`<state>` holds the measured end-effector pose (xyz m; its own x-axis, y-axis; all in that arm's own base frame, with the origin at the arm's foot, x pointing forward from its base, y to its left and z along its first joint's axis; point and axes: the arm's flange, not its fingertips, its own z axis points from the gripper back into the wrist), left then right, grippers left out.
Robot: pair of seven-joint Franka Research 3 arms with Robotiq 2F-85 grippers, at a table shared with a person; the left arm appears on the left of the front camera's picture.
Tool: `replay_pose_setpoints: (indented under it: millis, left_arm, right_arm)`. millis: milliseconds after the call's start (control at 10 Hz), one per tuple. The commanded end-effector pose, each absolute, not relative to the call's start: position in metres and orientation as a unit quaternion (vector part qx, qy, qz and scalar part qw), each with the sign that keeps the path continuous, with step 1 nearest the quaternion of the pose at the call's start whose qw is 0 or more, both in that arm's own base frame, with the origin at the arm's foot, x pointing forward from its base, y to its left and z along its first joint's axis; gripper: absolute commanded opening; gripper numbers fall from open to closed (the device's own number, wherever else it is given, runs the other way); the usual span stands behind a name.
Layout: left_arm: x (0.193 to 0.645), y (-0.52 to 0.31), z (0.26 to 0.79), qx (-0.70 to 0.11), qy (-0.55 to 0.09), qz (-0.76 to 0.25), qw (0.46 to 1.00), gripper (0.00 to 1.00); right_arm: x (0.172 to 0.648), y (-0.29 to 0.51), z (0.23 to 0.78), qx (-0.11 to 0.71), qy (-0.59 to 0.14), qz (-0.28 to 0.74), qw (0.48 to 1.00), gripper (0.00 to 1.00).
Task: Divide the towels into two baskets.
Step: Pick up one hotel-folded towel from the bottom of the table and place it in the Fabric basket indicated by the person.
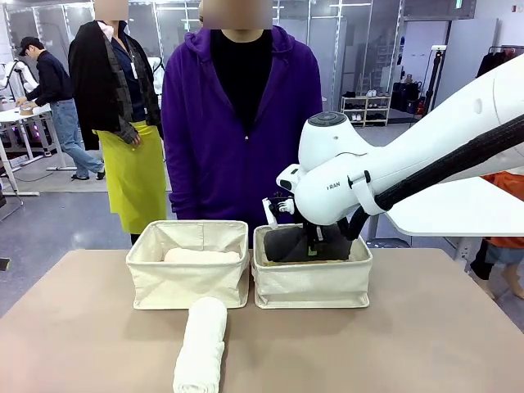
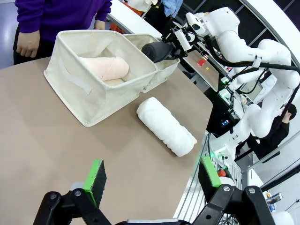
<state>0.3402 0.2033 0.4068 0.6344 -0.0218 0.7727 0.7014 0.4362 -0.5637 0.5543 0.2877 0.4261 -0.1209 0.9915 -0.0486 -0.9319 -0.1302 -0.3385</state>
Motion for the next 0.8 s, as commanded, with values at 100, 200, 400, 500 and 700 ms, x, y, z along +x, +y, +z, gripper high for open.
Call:
replay_pose_setpoints:
  millis: [100, 200, 400, 500, 700]
  left_arm:
    - [0.338, 0.204, 0.409, -0.476, -0.360, -0.235, 0.767, 1.00]
    - [0.338, 0.204, 0.409, -0.476, -0.360, -0.235, 0.767, 1.00]
    - [0.338, 0.204, 0.409, -0.476, -0.360, -0.235, 0.767, 1.00]
    - [0.338, 0.204, 0.409, -0.476, -0.360, -0.235, 0.767, 1.00]
    - [0.338, 0.204, 0.409, -0.476, -0.360, -0.235, 0.767, 1.00]
  right_arm:
    - [0.553, 0.288, 0.428, -0.120, -0.109, 0.734, 0.659, 0.78]
    - [0.551, 0.288, 0.428, -0.121, -0.109, 0.734, 0.660, 0.96]
    - [0.545, 0.289, 0.433, -0.123, -0.115, 0.731, 0.661, 1.00]
    - [0.542, 0.288, 0.435, -0.126, -0.117, 0.729, 0.663, 1.00]
    - [0.532, 0.286, 0.444, -0.133, -0.129, 0.729, 0.659, 1.00]
